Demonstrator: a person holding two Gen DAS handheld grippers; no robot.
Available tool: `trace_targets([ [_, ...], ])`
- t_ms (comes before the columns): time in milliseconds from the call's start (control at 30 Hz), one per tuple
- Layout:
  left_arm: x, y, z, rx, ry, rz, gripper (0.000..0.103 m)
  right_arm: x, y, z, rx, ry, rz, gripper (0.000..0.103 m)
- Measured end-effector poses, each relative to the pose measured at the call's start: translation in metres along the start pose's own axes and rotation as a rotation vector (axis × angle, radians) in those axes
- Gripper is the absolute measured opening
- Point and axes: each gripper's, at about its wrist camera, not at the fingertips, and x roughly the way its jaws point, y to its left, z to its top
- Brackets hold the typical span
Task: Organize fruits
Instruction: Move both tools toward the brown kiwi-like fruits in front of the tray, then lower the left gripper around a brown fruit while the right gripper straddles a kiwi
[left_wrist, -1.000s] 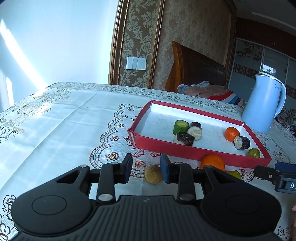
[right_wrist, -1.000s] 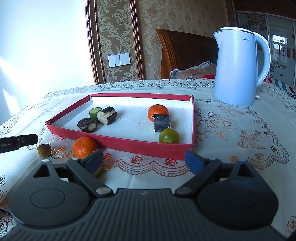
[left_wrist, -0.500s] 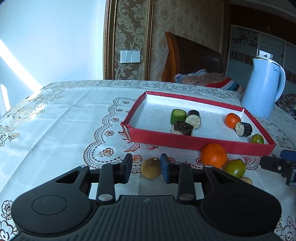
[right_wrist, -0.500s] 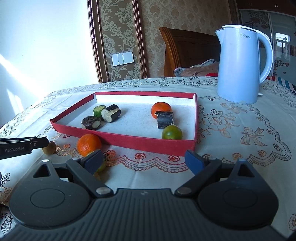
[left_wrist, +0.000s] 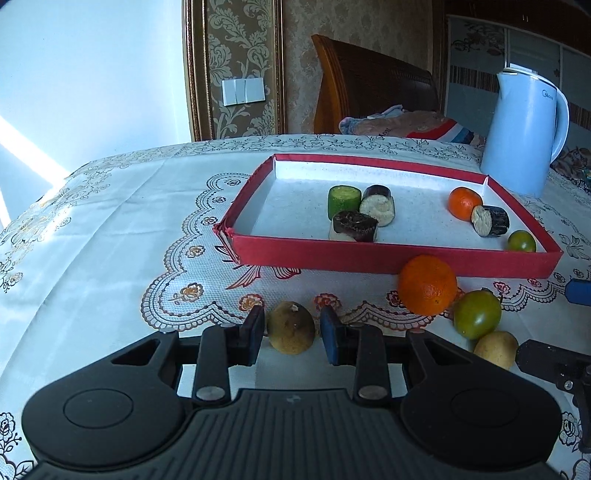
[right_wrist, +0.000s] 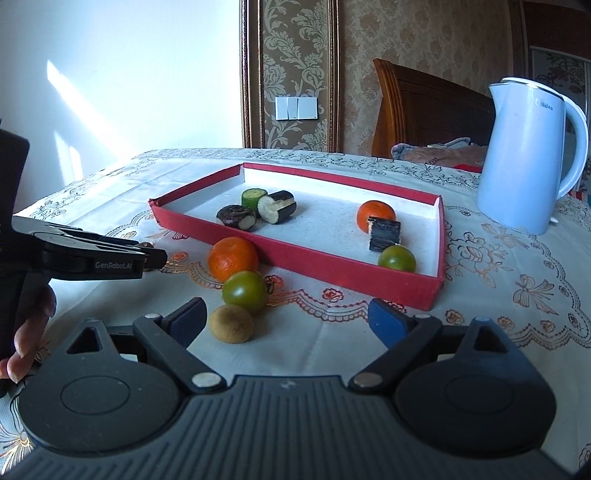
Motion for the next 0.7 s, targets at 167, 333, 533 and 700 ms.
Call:
trace_targets([
  [167, 0.003, 0.005, 0.001, -0.032, 0.009, -0.004, 0.032, 0.003, 0.002, 0.000, -0.014, 0.014, 0.012, 0.089],
  [333, 0.002, 0.002, 0.000, -0.018, 0.005, 0.007, 0.032, 0.005, 0.004, -0.001, -0.022, 0.029, 0.019, 0.085],
  [533, 0.002, 0.002, 0.000, -0.020, 0.005, 0.007, 0.032, 0.009, 0.008, 0.000, -0.031, 0.049, 0.026, 0.079],
  [700, 0.002, 0.002, 0.000, -0.022, 0.006, 0.007, 0.032, 0.015, 0.016, 0.000, -0.051, 0.066, 0.035, 0.072],
])
